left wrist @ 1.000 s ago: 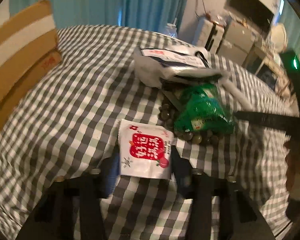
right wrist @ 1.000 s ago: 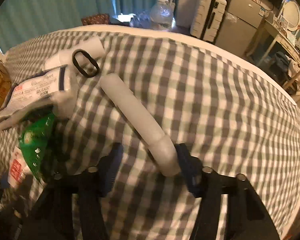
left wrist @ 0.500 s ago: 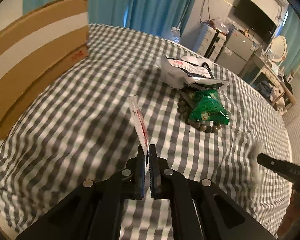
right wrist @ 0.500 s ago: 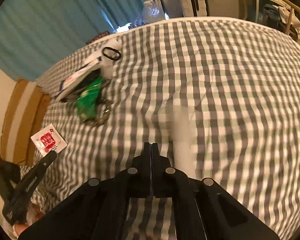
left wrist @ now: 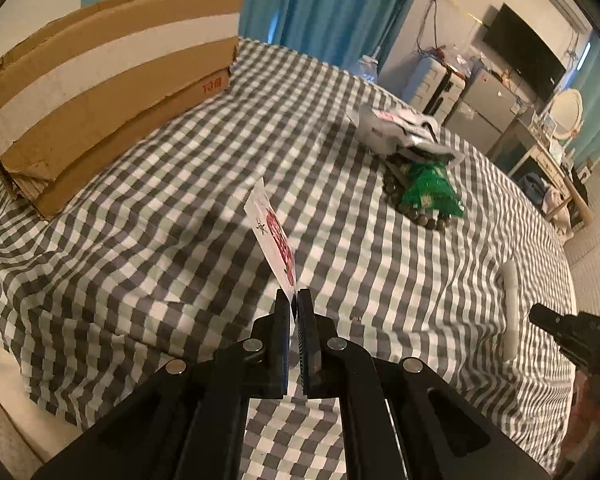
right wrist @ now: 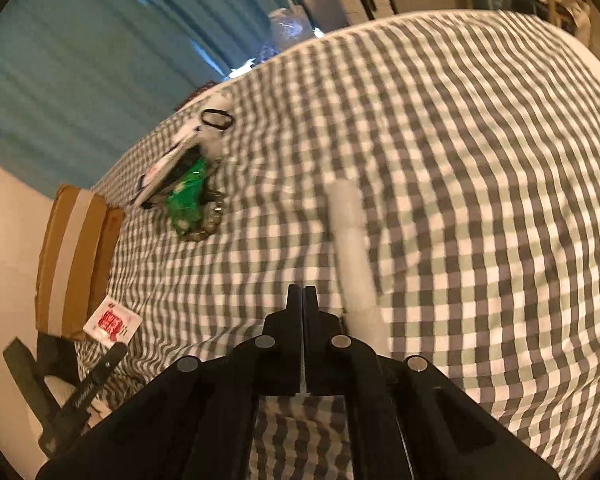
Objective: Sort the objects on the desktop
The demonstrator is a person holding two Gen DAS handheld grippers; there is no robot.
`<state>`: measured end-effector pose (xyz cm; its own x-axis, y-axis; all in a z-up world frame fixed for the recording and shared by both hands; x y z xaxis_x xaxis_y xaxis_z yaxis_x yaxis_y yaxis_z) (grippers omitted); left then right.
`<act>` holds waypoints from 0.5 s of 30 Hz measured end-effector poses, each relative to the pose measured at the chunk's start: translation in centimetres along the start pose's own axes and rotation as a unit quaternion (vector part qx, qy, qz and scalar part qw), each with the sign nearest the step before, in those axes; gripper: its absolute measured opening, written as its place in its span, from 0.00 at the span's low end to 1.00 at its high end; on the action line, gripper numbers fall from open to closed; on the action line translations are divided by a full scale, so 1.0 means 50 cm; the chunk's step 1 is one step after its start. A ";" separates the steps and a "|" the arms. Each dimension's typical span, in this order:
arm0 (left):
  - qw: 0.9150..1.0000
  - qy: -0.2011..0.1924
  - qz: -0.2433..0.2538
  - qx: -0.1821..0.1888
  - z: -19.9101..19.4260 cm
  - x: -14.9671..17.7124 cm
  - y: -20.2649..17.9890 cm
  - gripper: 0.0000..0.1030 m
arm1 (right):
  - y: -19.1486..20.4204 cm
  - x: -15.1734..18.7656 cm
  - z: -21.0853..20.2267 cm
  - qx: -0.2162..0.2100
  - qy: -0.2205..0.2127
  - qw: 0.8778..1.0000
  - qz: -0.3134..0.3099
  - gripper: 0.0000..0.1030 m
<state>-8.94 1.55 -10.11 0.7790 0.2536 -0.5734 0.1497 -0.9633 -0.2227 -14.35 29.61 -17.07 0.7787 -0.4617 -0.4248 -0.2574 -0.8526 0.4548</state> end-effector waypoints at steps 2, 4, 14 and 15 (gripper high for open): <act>1.000 0.004 0.004 -0.002 0.010 0.004 -0.003 0.04 | -0.007 -0.002 0.005 -0.007 0.001 1.000 0.007 0.03; 1.000 0.009 0.003 0.002 0.023 0.006 -0.004 0.04 | -0.014 -0.004 0.006 -0.013 0.000 1.000 0.010 0.03; 0.998 0.040 -0.050 0.024 0.088 0.000 0.035 0.22 | -0.016 -0.005 0.080 -0.014 0.035 0.999 0.001 0.27; 0.998 0.039 -0.051 0.027 0.088 -0.004 0.035 0.22 | -0.016 -0.003 0.087 -0.006 0.038 0.999 -0.003 0.20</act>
<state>-11.53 0.19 -13.87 0.8071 0.3400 -0.4827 0.1991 -0.9264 -0.3196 -16.75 29.28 -20.76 0.8220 -0.4357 -0.3667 -0.2456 -0.8522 0.4620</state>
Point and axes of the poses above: each gripper's, at about its wrist camera, not at the fingertips, and z roughly the way its jaws point, y to its left, x to its underside, the point moved 4 cm from there along z, roughly the way its jaws point, and after that the axes turned 4 degrees about -y, right-handed, at the moved point
